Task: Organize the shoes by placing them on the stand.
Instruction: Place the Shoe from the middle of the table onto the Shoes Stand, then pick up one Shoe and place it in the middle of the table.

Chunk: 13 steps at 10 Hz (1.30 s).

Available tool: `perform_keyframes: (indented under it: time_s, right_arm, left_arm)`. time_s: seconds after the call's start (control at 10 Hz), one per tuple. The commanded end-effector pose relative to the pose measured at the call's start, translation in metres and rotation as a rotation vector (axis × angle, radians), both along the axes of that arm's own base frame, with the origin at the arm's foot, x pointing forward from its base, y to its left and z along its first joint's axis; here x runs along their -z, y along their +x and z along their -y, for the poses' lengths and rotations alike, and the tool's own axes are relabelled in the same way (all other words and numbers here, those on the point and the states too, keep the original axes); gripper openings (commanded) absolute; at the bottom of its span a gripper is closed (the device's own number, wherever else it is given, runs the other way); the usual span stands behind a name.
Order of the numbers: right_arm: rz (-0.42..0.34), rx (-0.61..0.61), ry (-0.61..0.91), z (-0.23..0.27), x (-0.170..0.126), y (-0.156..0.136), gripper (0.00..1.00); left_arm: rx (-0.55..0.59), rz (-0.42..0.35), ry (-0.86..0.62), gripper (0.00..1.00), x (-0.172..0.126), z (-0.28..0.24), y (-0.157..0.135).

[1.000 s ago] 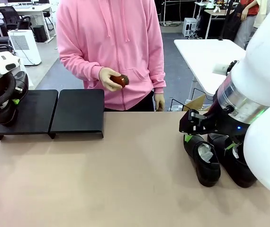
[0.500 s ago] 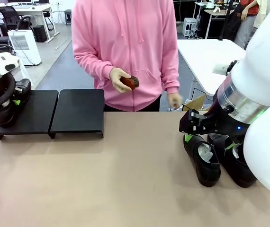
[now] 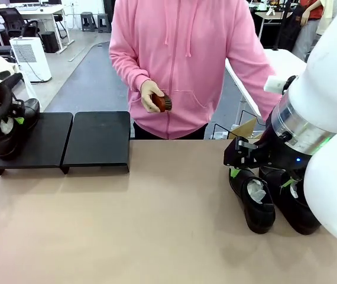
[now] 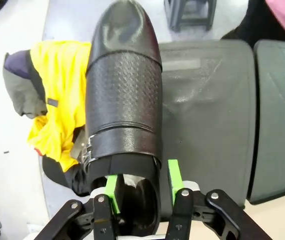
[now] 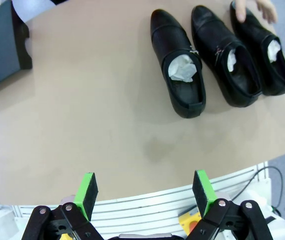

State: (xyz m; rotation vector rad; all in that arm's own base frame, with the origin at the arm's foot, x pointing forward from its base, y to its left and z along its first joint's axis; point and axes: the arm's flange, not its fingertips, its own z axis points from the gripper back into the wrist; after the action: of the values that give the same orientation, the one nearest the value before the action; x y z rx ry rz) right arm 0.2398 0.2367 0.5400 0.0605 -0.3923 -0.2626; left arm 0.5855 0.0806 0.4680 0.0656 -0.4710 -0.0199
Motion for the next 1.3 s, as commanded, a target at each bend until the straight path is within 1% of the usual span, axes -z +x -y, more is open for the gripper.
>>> perform_keyframes:
  time_s: [0.0,0.1,0.8,0.9,1.1,1.2]
  right_arm:
    - [0.001,0.004,-0.003,-0.001,-0.003,0.001,1.00]
    - [0.001,0.004,-0.003,-0.001,-0.003,0.001,1.00]
    - [0.001,0.004,-0.003,-0.001,-0.003,0.001,1.00]
    - [0.001,0.004,-0.003,-0.001,-0.003,0.001,1.00]
    - [0.001,0.004,-0.003,-0.001,-0.003,0.001,1.00]
    - [0.001,0.004,-0.003,-0.001,-0.003,0.001,1.00]
  left_arm:
    - [-0.005,0.134,-0.028,0.48,-0.018,0.001,-0.031]
    - [0.000,0.000,0.000,0.48,0.000,0.000,0.000]
    - [0.000,0.000,0.000,0.48,0.000,0.000,0.000]
    - [-0.001,0.005,-0.009,0.48,0.005,0.003,-0.001]
    - [0.027,0.105,-0.038,0.48,-0.018,0.029,-0.035]
    - [0.011,0.133,-0.048,0.48,-0.027,0.038,-0.052]
